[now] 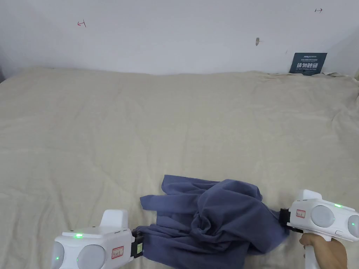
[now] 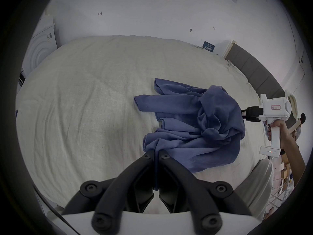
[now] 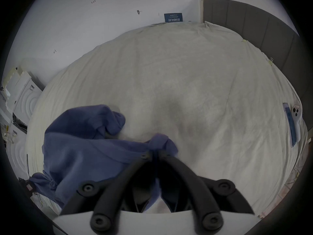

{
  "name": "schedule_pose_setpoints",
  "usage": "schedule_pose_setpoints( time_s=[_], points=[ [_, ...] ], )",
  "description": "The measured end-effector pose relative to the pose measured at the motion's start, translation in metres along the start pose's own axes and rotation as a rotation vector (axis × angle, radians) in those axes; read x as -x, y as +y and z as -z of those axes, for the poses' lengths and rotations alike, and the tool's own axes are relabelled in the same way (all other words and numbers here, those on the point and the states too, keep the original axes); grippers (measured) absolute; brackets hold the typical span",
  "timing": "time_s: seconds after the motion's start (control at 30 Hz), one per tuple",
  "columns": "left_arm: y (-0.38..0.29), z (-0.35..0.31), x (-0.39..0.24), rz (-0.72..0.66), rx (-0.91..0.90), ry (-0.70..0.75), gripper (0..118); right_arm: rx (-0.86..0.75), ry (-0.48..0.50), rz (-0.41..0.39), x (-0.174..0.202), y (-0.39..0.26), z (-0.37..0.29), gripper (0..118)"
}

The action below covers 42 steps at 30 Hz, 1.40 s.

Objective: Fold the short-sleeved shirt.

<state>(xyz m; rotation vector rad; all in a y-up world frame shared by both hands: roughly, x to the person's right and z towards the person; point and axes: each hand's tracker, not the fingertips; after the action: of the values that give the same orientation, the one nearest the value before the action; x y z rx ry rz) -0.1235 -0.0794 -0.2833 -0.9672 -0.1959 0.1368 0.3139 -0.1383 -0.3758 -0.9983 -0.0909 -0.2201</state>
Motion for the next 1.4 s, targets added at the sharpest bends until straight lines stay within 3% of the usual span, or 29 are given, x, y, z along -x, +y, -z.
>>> schedule_pose_setpoints(
  time_s=[0.33, 0.57, 1.13, 1.4],
  points=[
    [0.003, -0.017, 0.005, -0.041, -0.048, -0.069, 1, -0.201, 0.032, -0.113, 0.015, 0.009, -0.095, 2],
    [0.044, -0.061, 0.022, -0.148, -0.173, -0.192, 1, -0.38, 0.083, -0.125, 0.012, 0.048, -0.163, 2],
    [0.205, -0.168, 0.082, -0.168, -0.494, -0.034, 1, -0.616, 0.056, -0.073, 0.009, 0.163, -0.247, 2],
    [0.289, -0.175, 0.07, -0.071, -0.526, 0.062, 1, -0.689, 0.027, -0.094, 0.028, 0.233, -0.253, 2]
  ],
)
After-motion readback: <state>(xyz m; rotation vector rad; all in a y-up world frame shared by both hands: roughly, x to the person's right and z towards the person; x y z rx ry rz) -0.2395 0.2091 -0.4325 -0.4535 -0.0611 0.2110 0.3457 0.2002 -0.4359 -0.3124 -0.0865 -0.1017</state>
